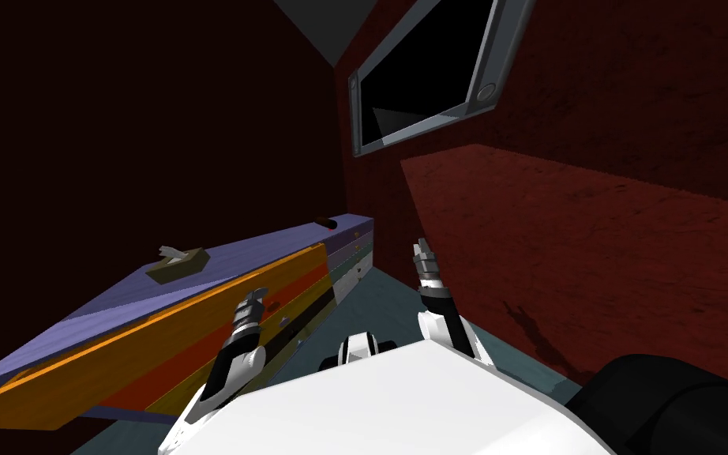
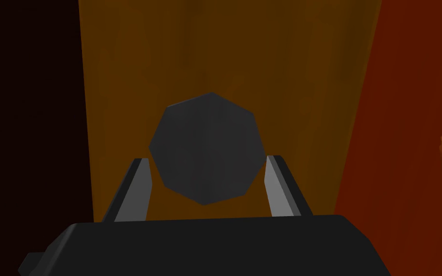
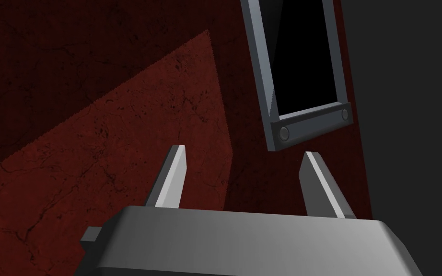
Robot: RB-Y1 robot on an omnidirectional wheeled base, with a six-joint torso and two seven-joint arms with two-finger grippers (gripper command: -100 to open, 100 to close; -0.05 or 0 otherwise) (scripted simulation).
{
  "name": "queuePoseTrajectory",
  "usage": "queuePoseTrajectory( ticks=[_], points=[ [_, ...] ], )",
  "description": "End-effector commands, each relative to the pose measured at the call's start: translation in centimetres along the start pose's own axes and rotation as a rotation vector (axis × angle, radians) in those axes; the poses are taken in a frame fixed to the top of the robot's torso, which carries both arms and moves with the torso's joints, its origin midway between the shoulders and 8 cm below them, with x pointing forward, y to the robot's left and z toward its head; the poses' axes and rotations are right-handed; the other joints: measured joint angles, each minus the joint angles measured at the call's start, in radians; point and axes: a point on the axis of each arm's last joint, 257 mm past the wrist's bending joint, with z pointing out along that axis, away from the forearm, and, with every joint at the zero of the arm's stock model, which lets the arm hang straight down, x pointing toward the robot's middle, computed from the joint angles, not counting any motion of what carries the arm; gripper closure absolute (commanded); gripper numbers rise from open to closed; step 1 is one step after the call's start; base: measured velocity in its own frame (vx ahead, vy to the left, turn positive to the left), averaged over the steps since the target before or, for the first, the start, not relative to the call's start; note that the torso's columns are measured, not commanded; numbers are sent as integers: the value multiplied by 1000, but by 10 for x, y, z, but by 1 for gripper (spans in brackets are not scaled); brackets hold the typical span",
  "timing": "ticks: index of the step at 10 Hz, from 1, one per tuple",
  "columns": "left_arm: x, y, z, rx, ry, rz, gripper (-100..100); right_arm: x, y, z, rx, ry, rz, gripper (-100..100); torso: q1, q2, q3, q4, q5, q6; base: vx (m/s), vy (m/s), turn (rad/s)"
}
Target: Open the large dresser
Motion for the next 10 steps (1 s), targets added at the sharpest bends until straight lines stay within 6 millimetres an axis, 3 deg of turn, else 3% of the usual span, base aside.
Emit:
queuePoseTrajectory(
  ticks=[1, 4, 5, 7, 8, 10],
  points=[
    [11, -3, 23, 7, 20, -7, 100, 0, 0, 0, 0, 0, 0, 0, -2, 4, 1, 3, -2, 0, -102, -74, 10],
    [3, 24, 14, -50, 7, 1, 100, 0, 0, 0, 0, 0, 0, 0, 0, 1, 0, 0, -1, 0, -15, -13, -2],
    [3, 5, 38, -7, 15, 4, 100, 0, 0, 0, 0, 0, 0, 0, 3, -1, -1, -2, 2, -1, -54, -69, 17],
    [1, 24, 35, -50, 6, 4, 100, 0, 0, 0, 0, 0, 0, 0, -3, 4, 2, 1, -1, 2, -83, -56, 8],
    [0, -1, 60, 2, 11, 7, 100, 0, 0, 0, 0, 0, 0, 0, 0, 2, 1, 0, 1, 1, -115, -61, -12],
    [2, 7, 63, -15, 9, 3, 100, 0, 0, 0, 0, 0, 0, 0, -5, 7, 3, 5, -5, 0, -79, -55, 3]
  ],
)
